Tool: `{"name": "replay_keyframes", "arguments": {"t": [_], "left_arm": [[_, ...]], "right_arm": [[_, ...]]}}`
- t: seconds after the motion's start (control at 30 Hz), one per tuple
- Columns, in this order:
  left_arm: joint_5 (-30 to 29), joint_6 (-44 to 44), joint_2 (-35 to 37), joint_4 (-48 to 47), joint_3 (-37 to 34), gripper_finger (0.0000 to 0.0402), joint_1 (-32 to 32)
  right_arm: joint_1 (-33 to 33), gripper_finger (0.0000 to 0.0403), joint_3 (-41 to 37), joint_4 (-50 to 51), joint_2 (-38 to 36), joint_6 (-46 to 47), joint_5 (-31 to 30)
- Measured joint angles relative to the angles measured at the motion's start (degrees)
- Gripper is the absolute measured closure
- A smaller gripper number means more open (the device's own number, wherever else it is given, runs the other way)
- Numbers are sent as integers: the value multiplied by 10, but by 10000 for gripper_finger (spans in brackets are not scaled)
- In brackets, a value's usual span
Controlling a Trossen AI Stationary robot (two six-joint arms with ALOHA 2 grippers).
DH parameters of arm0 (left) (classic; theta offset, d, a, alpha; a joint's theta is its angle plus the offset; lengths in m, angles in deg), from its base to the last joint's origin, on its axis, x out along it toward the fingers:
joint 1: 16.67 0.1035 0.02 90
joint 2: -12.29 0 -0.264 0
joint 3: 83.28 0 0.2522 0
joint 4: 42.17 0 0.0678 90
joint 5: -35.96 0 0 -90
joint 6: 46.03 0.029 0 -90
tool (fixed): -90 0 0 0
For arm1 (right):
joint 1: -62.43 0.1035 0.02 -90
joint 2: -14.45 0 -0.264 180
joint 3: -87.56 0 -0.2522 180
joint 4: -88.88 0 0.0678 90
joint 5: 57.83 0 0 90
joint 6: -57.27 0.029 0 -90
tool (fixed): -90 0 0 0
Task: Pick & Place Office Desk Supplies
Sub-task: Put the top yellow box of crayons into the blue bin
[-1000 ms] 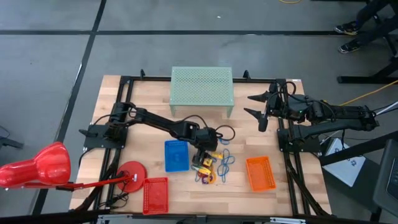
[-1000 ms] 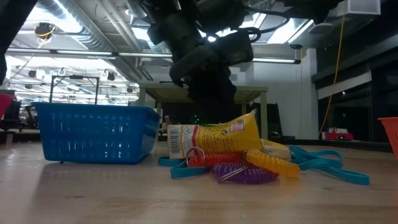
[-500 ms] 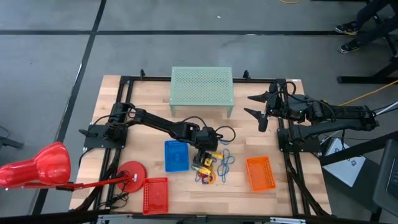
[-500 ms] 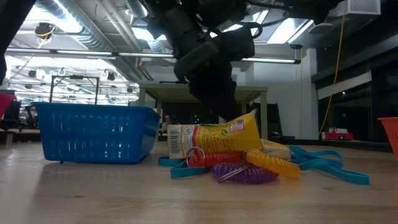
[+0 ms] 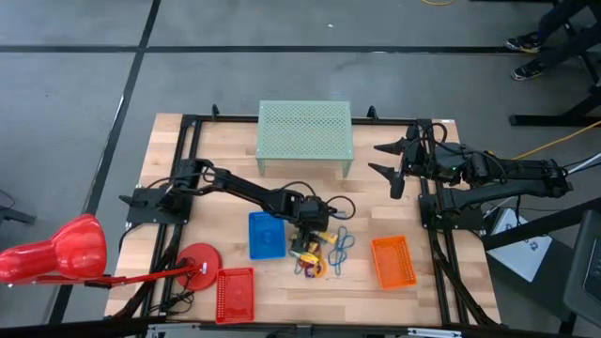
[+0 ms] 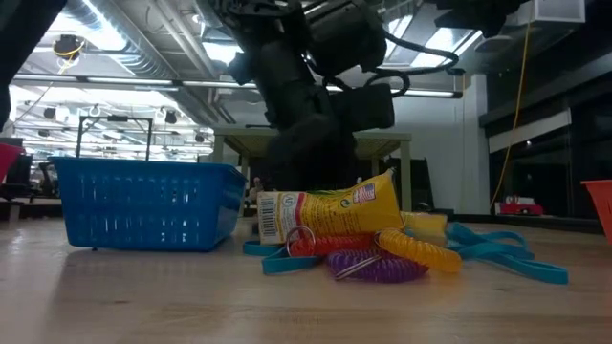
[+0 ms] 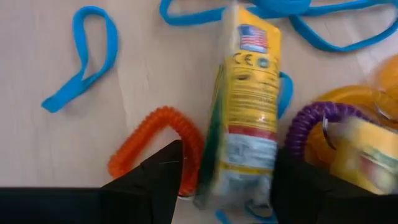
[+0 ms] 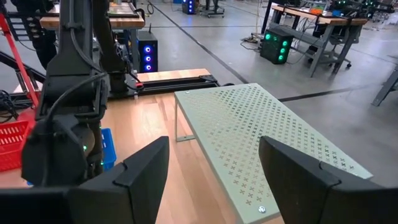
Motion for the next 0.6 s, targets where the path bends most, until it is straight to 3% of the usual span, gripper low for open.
{"name": "replay_keyframes", "arguments": {"t": [0.13, 0.47, 0.6], "left_arm": [[-2, 24, 3, -1, 3, 213, -1], [31, 43, 19, -10, 40, 325, 1], [34, 47, 26, -11, 43, 352, 1]], "right_arm": [[0, 153, 0, 0, 0, 2, 0], [0, 153, 0, 0, 0, 0, 0], [0, 153, 0, 0, 0, -1, 0]]}}
